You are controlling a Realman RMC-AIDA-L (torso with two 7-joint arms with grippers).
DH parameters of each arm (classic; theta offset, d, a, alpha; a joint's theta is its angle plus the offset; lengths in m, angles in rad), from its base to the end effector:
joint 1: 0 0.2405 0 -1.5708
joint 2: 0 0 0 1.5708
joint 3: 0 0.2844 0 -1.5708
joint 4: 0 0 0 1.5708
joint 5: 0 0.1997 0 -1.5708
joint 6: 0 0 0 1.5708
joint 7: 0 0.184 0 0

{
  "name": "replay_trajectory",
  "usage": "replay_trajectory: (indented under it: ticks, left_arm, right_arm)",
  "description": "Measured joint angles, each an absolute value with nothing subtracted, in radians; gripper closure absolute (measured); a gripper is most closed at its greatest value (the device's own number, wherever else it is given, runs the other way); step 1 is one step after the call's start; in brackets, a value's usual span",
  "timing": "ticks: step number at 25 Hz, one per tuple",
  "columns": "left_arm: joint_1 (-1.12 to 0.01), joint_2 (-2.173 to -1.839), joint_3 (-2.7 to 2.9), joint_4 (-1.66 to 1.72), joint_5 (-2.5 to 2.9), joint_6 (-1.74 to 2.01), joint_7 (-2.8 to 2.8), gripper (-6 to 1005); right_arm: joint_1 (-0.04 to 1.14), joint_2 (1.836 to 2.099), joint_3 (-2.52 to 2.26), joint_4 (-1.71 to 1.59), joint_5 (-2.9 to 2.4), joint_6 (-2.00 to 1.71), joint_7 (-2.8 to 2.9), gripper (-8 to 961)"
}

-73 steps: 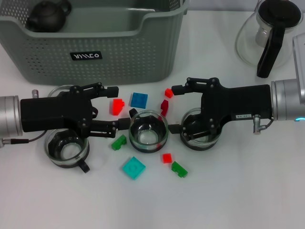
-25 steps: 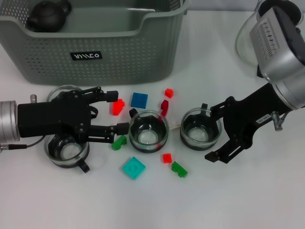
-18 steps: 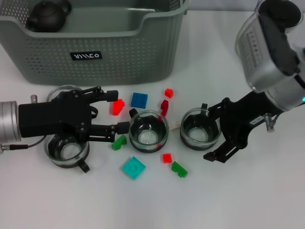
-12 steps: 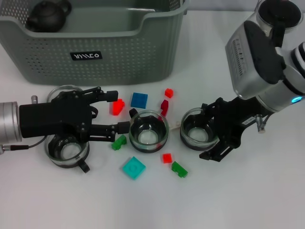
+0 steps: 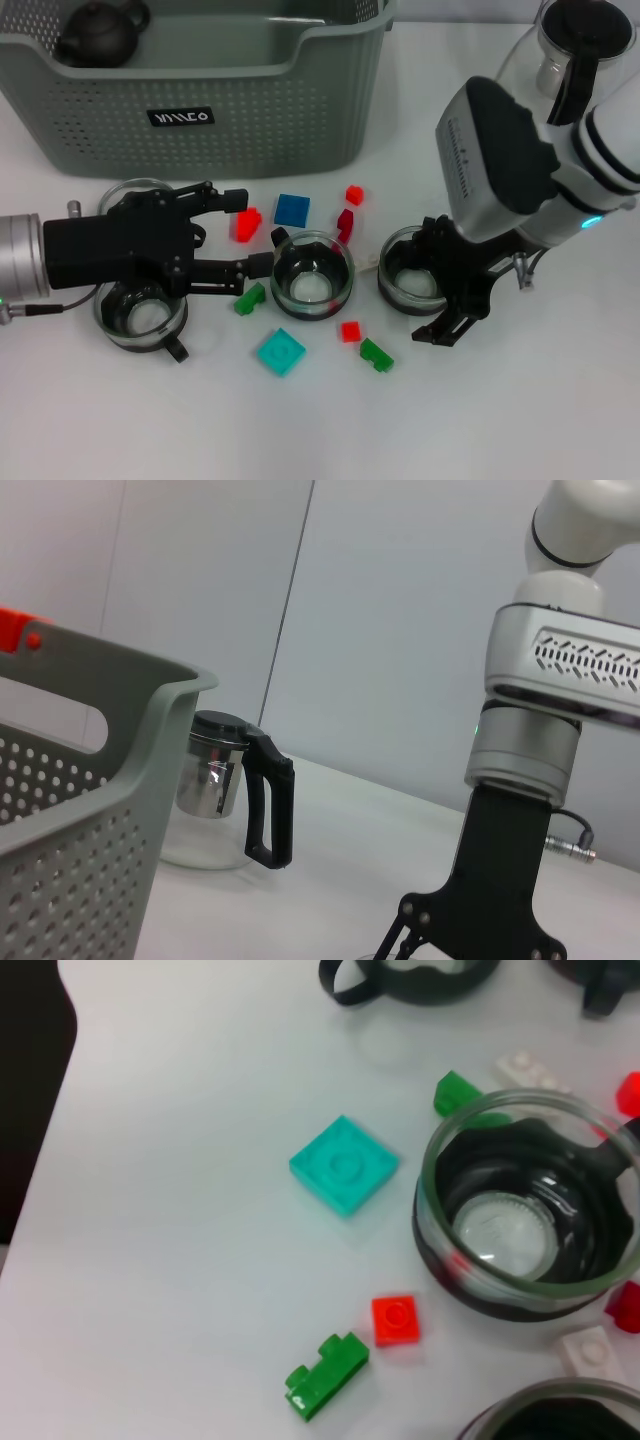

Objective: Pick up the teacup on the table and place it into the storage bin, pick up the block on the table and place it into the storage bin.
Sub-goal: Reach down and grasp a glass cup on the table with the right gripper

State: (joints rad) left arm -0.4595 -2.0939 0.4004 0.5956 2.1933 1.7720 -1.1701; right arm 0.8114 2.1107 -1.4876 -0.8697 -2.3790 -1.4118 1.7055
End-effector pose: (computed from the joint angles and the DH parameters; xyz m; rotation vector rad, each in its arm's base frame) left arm -0.2870 0.2944 -0.0444 -2.7314 -0.5775 -0.8321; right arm 0.2001 0.3564 -0.1340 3.0220 0.1429 0.5196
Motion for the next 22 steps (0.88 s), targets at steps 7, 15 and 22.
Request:
replay_trajectory:
  ticks: [7, 15, 22]
  left_arm:
    - [-0.458, -2.094, 0.400, 0.592, 2.193, 1.772, -1.168, 66]
    - [-0.452, -2.094, 0.400, 0.592, 2.194, 1.772, -1.167, 66]
    - [-0.448, -2.094, 0.400, 0.592, 2.194, 1.772, -1.167, 66]
  right_arm:
    - [0.813, 2.111, -1.559, -0.870, -2.375, -1.385, 1.735, 22]
    - [0.812, 2.110, -1.565, -0.870, -2.366, -1.377, 1.752, 26]
    - [0.812, 2.105, -1.564, -0.871, -2.370, -1.373, 1.767, 60]
